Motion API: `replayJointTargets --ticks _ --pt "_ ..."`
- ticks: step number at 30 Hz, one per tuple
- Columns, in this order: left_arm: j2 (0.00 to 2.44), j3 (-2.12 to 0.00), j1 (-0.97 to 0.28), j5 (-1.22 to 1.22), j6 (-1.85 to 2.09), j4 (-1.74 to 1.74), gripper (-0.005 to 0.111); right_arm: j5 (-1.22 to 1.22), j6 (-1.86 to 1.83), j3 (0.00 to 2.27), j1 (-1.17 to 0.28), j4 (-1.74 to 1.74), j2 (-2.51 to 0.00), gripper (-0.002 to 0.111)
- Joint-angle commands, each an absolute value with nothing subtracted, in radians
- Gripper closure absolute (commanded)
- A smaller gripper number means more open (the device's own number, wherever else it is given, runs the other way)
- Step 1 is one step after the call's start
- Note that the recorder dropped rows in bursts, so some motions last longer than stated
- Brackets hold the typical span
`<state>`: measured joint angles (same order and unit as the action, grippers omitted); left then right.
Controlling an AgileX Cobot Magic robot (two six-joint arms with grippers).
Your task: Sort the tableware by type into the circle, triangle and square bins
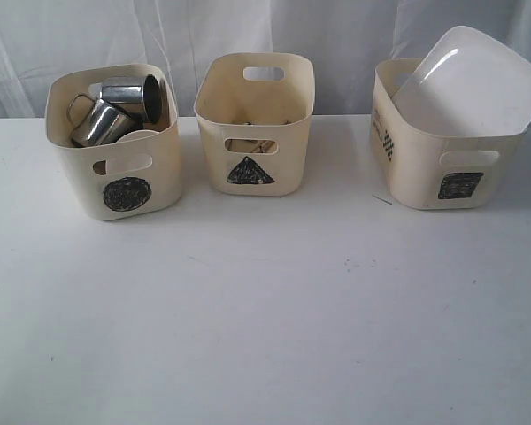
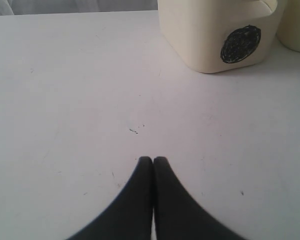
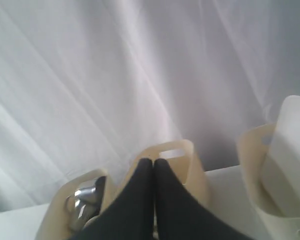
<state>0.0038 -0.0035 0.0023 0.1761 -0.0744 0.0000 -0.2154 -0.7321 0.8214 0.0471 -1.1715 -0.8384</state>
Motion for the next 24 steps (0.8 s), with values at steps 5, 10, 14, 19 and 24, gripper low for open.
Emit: replayJointTargets --ticks 5,10,14,19,24 --pt "0.0 0.0 -0.003 0.171 -0.079 0.0 0.107 -0.446 -0.638 0.688 0.029 -1.177 -0.531 0.108" --pt "0.0 0.0 -0.003 0.171 -0.079 0.0 0.107 -0.393 -0.589 0.686 0.029 -1.175 -0.447 0.108" --pt "0.0 0.0 -0.003 0.171 -0.079 0.0 0.107 -0.297 -0.589 0.686 0.029 -1.195 -0.398 0.108" --pt "0.0 0.0 -0.003 0.171 -0.079 0.0 0.107 -0.269 -0.589 0.686 0.029 -1.205 -0.339 0.108" --pt "0.0 0.0 -0.003 0.171 -0.079 0.0 0.107 -0.189 -0.591 0.668 0.029 -1.19 -0.3 0.108"
